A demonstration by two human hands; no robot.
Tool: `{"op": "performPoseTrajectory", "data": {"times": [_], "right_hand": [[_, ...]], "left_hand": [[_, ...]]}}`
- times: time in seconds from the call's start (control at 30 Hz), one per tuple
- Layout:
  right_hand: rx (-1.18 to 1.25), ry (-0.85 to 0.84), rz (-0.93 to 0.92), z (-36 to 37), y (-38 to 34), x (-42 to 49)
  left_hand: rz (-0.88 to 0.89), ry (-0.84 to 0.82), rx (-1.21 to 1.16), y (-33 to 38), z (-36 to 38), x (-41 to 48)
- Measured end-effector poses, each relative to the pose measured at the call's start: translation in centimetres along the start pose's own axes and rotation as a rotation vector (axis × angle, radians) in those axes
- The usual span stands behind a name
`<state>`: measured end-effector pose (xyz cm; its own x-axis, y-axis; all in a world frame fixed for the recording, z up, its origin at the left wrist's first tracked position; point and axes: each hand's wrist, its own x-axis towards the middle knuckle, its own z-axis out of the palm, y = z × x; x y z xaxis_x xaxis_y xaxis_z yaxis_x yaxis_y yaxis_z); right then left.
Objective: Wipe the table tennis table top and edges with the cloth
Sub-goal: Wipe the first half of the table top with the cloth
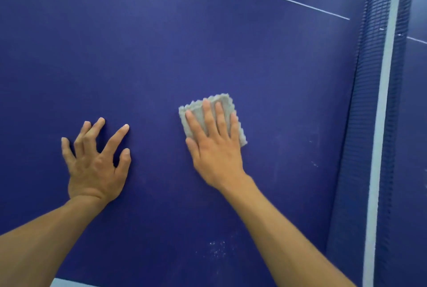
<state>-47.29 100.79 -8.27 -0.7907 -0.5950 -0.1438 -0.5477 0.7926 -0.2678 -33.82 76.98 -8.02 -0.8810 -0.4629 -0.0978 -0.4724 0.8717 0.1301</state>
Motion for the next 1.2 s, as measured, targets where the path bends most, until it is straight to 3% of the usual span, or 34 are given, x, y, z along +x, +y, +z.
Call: {"op": "performPoseTrajectory", "data": {"times": [0.1, 0.17, 0.33, 0.43, 0.5, 0.57, 0.67, 0.73, 0.87, 0.93, 1.07, 1.2], "right_hand": [[0.012, -0.029, 0.007, 1.5, -1.0, -9.2], [-0.024, -0.037, 0.127, 1.1, 0.7, -12.2], [0.048, 0.018, 0.809, -2.5, 9.4, -9.0], [0.133, 0.096, 1.01, -4.4, 12.8, -2.8], [0.107, 0.069, 0.945, -4.4, 12.0, 0.5], [0.039, 0.025, 0.698, -3.3, 8.4, 1.3], [-0.043, -0.001, 0.286, -0.1, 1.7, -3.5], [-0.045, 0.014, 0.216, 1.5, -0.7, -8.7], [-0.031, 0.006, 0.462, 1.7, 1.7, -15.9], [0.01, 0.006, 0.712, 0.6, 4.8, -16.5], [0.093, 0.17, 1.15, -2.5, 11.5, -11.9], [0.138, 0.165, 1.196, -5.0, 15.5, -3.4]], "left_hand": [[-0.002, -0.007, -0.016, 0.2, -0.1, 0.0], [-0.001, -0.009, -0.026, 0.2, -0.2, 0.0], [-0.001, -0.017, -0.042, 0.1, -0.3, -0.1], [-0.002, -0.015, -0.056, 0.2, -0.4, -0.2], [-0.001, -0.016, -0.058, 0.2, -0.4, -0.2], [-0.002, -0.019, -0.057, 0.1, -0.3, -0.2], [-0.007, -0.013, -0.056, 0.1, -0.2, -0.4], [-0.009, -0.018, -0.055, 0.1, -0.2, -0.4], [0.004, -0.023, -0.059, 0.2, -0.3, -0.4], [0.012, -0.023, -0.06, 0.2, -0.3, -0.4], [0.026, -0.01, -0.064, 0.1, 0.0, -0.4], [0.035, 0.0, -0.048, -0.1, 0.4, -0.3]]}}
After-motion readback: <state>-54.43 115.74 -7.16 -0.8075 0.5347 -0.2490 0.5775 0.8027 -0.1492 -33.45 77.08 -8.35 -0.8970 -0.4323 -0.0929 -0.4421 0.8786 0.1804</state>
